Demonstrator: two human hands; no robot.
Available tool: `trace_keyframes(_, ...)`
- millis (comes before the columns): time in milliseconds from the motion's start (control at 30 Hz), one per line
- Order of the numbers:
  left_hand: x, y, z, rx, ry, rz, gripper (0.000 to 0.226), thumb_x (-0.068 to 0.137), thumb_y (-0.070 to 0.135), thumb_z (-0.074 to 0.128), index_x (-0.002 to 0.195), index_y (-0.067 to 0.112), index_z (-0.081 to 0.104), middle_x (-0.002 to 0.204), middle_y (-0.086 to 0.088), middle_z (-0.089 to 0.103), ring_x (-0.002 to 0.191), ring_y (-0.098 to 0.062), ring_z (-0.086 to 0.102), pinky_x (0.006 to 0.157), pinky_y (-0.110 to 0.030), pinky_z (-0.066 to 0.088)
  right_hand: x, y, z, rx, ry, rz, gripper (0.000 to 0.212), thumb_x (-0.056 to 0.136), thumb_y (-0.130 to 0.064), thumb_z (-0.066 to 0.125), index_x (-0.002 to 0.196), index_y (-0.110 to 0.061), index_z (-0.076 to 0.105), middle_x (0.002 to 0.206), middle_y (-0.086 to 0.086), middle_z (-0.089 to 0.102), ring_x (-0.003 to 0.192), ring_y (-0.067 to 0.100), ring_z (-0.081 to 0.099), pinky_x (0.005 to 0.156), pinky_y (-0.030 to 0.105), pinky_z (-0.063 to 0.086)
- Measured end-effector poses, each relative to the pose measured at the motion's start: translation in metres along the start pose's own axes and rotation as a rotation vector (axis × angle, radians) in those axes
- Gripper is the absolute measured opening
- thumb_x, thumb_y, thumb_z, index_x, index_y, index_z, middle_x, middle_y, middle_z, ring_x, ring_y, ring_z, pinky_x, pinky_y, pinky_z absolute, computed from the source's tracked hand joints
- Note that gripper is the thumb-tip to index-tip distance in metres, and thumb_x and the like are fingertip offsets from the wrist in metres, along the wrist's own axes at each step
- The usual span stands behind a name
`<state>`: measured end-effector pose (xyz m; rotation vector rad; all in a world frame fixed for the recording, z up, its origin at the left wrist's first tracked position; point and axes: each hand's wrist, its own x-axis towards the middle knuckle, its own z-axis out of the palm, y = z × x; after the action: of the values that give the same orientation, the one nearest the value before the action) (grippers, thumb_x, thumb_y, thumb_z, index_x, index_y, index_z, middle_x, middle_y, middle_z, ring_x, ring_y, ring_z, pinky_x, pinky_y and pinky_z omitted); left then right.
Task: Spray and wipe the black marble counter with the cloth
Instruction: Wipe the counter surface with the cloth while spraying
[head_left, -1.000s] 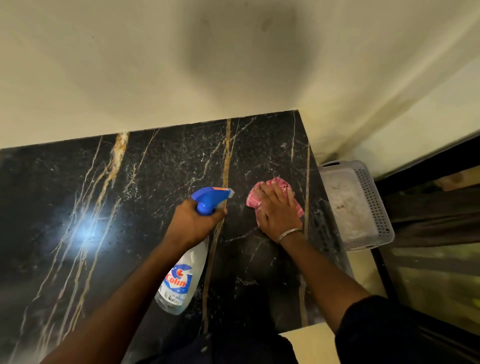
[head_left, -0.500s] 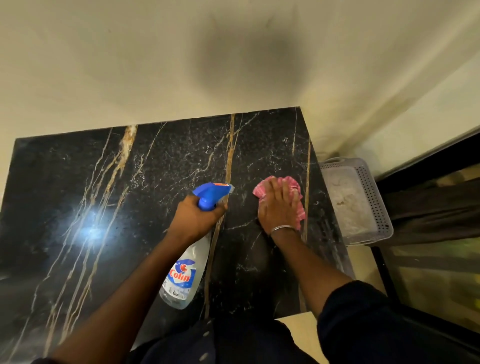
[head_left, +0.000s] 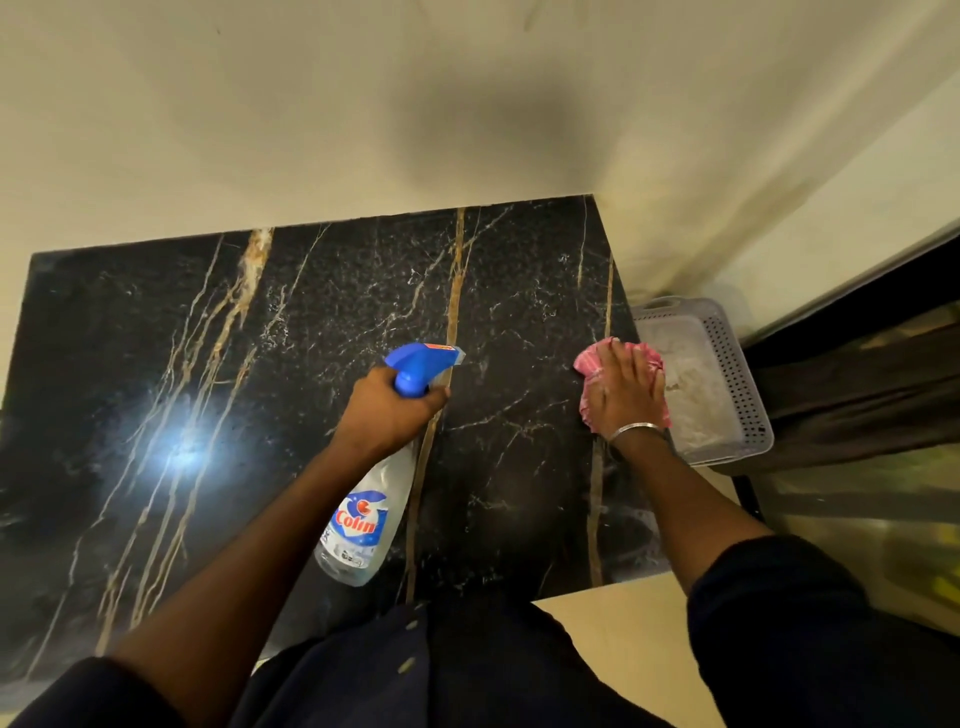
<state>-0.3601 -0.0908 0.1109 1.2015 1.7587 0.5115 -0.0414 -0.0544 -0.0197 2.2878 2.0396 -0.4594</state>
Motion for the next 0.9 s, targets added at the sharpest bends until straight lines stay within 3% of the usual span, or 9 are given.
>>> trace_keyframes(167,-0.009,-0.004,-0.001,0.039,0.023,0.033,0.025,0.083,0.029,0.071,0.100,0.011,0.062,0.084,-0.007,0.067,0.073,-0.016,0.065,0.063,-0.022,0.049,-0.015,-0.035,0.008,0.047,0.017,0.108,0.063,0.100,-0.030,0.037,0.157,-0.020,0.013,0.165,0.006,0.011,0.152,0.032,0.001,0.121,0.056,0.003)
trace_keyframes(267,-0.014,-0.006,0.001,0.043,0.018,0.021,0.027,0.083,0.030,0.071,0.099,0.011,0.062,0.084,-0.008,0.067,0.073,-0.017,0.065,0.065,-0.025,0.052,-0.042,-0.079,0.021,0.040,-0.013,-0.030,0.063,0.098,-0.035,0.030,0.157,-0.022,0.013,0.165,0.002,0.011,0.152,0.029,0.002,0.121,0.057,0.004)
trace_keyframes(400,-0.021,-0.005,0.005,0.038,0.043,0.011,0.023,0.081,0.030,0.073,0.091,0.012,0.063,0.078,-0.008,0.067,0.069,-0.019,0.064,0.068,-0.034,0.054,-0.080,-0.130,0.042,-0.042,-0.097,-0.278,0.064,0.098,-0.035,0.035,0.157,-0.025,0.012,0.166,-0.002,0.007,0.152,0.027,0.000,0.120,0.057,0.003)
trace_keyframes(567,-0.026,-0.007,0.006,0.040,0.027,-0.003,0.027,0.080,0.032,0.073,0.095,0.012,0.063,0.077,-0.004,0.066,0.068,-0.017,0.063,0.062,-0.028,0.052,-0.077,-0.115,0.038,-0.055,-0.109,-0.371,0.059,0.099,-0.038,0.033,0.156,-0.027,0.018,0.165,-0.005,0.014,0.152,0.023,0.008,0.120,0.056,0.007)
trace_keyframes(700,-0.031,-0.010,0.005,0.020,0.024,0.001,0.027,0.082,0.030,0.072,0.096,0.009,0.063,0.078,-0.005,0.065,0.067,-0.013,0.061,0.060,-0.022,0.046,-0.052,-0.056,0.018,0.007,-0.019,-0.109,0.062,0.097,-0.039,0.022,0.157,-0.028,0.012,0.165,-0.005,0.011,0.152,0.022,0.004,0.121,0.054,0.006)
trace_keyframes(800,-0.038,-0.012,0.002,0.022,0.040,0.009,0.022,0.083,0.027,0.071,0.095,0.010,0.062,0.076,-0.003,0.063,0.065,-0.011,0.059,0.057,-0.019,0.043,-0.031,-0.018,0.003,0.050,-0.009,0.080,0.060,0.102,-0.036,0.033,0.158,-0.024,0.013,0.165,0.003,0.012,0.152,0.027,0.004,0.122,0.053,0.005)
trace_keyframes(900,-0.044,-0.016,0.000,0.017,0.043,0.003,0.021,0.084,0.025,0.071,0.096,0.011,0.062,0.080,-0.006,0.064,0.068,-0.012,0.060,0.059,-0.019,0.045,-0.031,-0.029,0.003,0.090,0.024,0.146,0.059,0.102,-0.030,0.038,0.156,-0.022,0.018,0.165,0.004,0.014,0.152,0.030,0.004,0.121,0.056,0.005)
